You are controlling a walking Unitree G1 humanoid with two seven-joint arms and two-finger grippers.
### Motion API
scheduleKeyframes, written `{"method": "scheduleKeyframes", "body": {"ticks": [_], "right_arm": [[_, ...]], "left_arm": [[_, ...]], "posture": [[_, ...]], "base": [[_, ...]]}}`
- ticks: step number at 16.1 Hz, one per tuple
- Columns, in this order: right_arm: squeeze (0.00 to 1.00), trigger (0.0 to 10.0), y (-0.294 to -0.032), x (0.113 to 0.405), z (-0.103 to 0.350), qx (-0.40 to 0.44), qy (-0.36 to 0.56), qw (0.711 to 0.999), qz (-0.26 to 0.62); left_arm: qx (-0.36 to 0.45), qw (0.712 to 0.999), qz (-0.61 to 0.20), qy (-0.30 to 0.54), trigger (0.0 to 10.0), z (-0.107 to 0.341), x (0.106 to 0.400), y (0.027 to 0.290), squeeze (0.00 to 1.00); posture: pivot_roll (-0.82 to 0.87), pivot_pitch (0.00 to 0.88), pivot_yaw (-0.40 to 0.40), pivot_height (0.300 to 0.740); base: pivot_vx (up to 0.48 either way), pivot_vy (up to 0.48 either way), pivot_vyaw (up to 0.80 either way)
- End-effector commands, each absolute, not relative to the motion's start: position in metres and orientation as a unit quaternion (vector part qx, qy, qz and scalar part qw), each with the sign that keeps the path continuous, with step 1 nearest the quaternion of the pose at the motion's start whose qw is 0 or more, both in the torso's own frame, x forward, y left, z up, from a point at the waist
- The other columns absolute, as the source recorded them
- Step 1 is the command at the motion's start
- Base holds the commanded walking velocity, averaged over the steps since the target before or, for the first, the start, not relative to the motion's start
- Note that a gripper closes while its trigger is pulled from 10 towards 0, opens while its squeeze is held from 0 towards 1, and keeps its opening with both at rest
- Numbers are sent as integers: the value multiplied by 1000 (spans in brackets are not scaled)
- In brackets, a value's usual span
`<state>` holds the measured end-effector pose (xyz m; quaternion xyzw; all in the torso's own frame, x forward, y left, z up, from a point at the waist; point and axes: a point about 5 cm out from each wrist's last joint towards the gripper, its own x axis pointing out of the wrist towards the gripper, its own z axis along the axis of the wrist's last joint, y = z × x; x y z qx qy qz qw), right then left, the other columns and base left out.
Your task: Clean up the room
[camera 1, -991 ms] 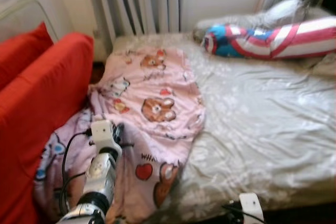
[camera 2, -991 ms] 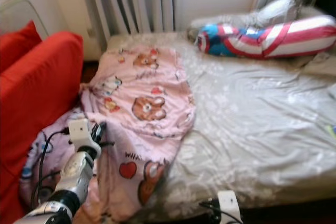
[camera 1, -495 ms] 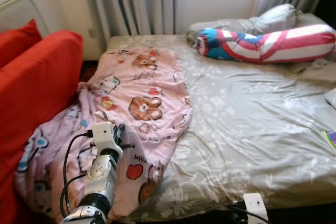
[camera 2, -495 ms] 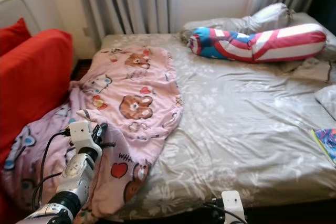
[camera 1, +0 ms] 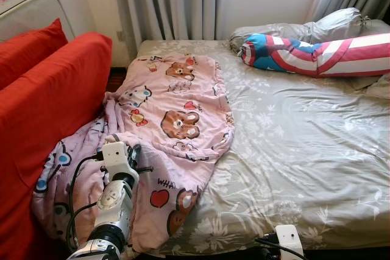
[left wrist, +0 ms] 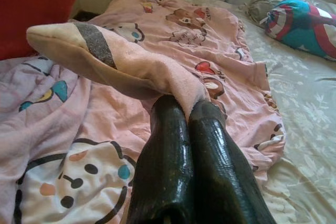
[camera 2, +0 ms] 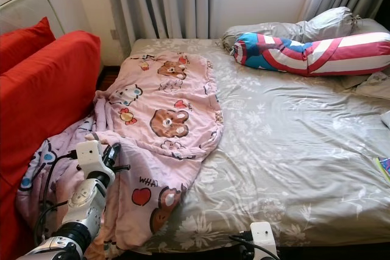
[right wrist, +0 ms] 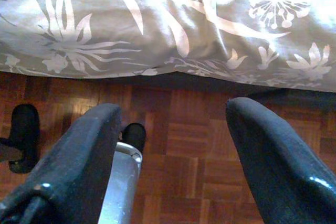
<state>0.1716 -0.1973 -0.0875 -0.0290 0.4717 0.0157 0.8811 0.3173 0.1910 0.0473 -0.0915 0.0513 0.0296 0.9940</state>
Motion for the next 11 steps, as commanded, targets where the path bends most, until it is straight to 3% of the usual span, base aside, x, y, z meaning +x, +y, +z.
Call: {"method": "scheduleKeyframes", "body": {"ticks": [1, 5, 11], "right_arm": [[0, 10000, -199, 173, -87, -31, 471, 881, 14], [0, 10000, -200, 172, -87, -32, 471, 881, 14], [0, 10000, -200, 172, -87, -31, 472, 881, 14]], "left_arm": [[-90, 995, 27, 42, 10000, 50, 318, 191, 0], [-94, 994, 25, 42, 10000, 50, 318, 191, 0], [-95, 994, 24, 43, 10000, 50, 318, 190, 0]], "posture": [[-33, 15, -23, 740], [-33, 15, -23, 740], [-34, 18, -23, 740]], "base": [[0, 0, 0], [0, -61, 0], [-284, -263, 0]]}}
